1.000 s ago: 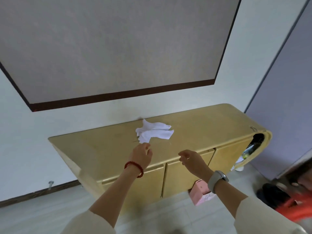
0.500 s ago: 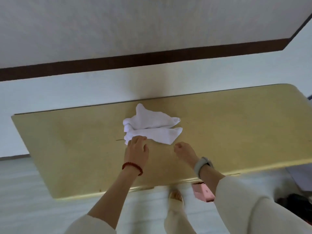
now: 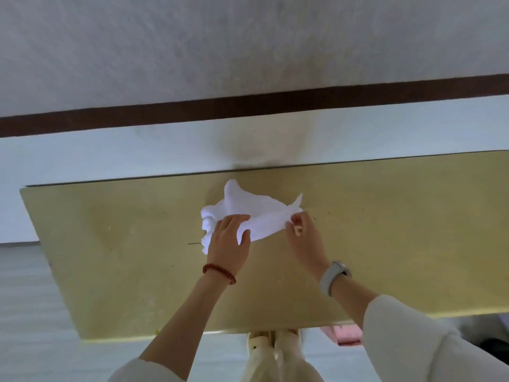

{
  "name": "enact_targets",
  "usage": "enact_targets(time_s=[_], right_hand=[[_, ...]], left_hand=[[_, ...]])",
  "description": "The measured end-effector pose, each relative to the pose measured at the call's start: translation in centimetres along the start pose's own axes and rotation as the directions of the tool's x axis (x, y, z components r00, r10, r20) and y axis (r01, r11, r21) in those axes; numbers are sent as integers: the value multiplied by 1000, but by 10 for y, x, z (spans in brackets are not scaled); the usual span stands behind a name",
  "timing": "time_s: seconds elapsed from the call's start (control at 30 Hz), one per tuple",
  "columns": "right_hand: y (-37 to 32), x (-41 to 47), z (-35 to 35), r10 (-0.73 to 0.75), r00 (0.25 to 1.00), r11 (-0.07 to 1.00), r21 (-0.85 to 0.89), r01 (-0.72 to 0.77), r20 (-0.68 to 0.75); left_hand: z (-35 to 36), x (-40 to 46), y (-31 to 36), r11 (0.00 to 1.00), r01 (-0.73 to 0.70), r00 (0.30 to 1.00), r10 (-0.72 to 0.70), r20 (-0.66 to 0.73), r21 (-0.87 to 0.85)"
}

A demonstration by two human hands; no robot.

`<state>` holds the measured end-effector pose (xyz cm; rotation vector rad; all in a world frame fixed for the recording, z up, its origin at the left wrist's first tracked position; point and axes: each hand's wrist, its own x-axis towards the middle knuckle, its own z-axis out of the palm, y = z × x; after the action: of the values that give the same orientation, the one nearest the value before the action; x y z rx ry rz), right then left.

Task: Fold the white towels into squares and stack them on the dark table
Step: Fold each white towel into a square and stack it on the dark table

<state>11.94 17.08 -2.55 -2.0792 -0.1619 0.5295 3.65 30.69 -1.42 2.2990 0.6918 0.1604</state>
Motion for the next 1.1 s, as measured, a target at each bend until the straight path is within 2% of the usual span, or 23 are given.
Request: enact_targets(time_s=[0.07, 0.13, 0.2, 0.27, 0.33, 0.4, 0.47, 0.6, 0.7, 0.8, 0.9, 0.97, 1.03, 1.1], right_hand=[[-19, -2, -24, -203, 979, 977, -65, 203, 1], [-38, -5, -50, -346, 937, 923, -163, 348, 43], [-54, -8, -75, -406, 908, 861, -290, 417, 102], [-66, -11, -98, -446, 885, 797, -393, 459, 131], [-75, -19, -120, -467, 872, 746, -464, 479, 149], [-79, -29, -139, -477, 863, 704, -515, 489, 166], [-80, -40, -158, -462, 876, 706, -538, 459, 141], [-74, -57, -199, -372, 927, 803, -484, 348, 50], [-55, -63, -233, -242, 968, 849, -470, 243, 63], [-17, -58, -266, -149, 986, 788, -594, 163, 74], [18, -48, -295, -61, 998, 725, -688, 39, -8], [34, -36, -316, -30, 995, 750, -660, -43, -98], [37, -22, -338, -68, 976, 795, -602, -72, -207], [32, -9, -359, -143, 926, 840, -537, -73, -349]], left_hand=[[-6, 11, 11, 997, -8, 1000, 9, 4, -73], [-11, 19, 26, 991, -41, 999, 43, 16, -128], [-18, 27, 46, 980, -93, 994, 102, 42, -173], [-25, 33, 66, 954, -212, 971, 230, 65, -210], [-28, 37, 89, 909, -375, 904, 402, 146, -180], [-24, 37, 109, 858, -498, 828, 513, 225, -125], [-14, 37, 129, 817, -557, 783, 577, 231, -150], [9, 36, 166, 805, -589, 762, 583, 282, -72], [20, 35, 199, 837, -511, 777, 547, 313, -193], [36, 40, 235, 843, -468, 765, 537, 356, -265], [60, 52, 267, 798, -596, 733, 587, 344, -91], [75, 69, 281, 791, -611, 750, 564, 345, 32], [85, 89, 292, 764, -629, 759, 563, 326, 143], [89, 106, 309, 755, -634, 767, 585, 263, 168]])
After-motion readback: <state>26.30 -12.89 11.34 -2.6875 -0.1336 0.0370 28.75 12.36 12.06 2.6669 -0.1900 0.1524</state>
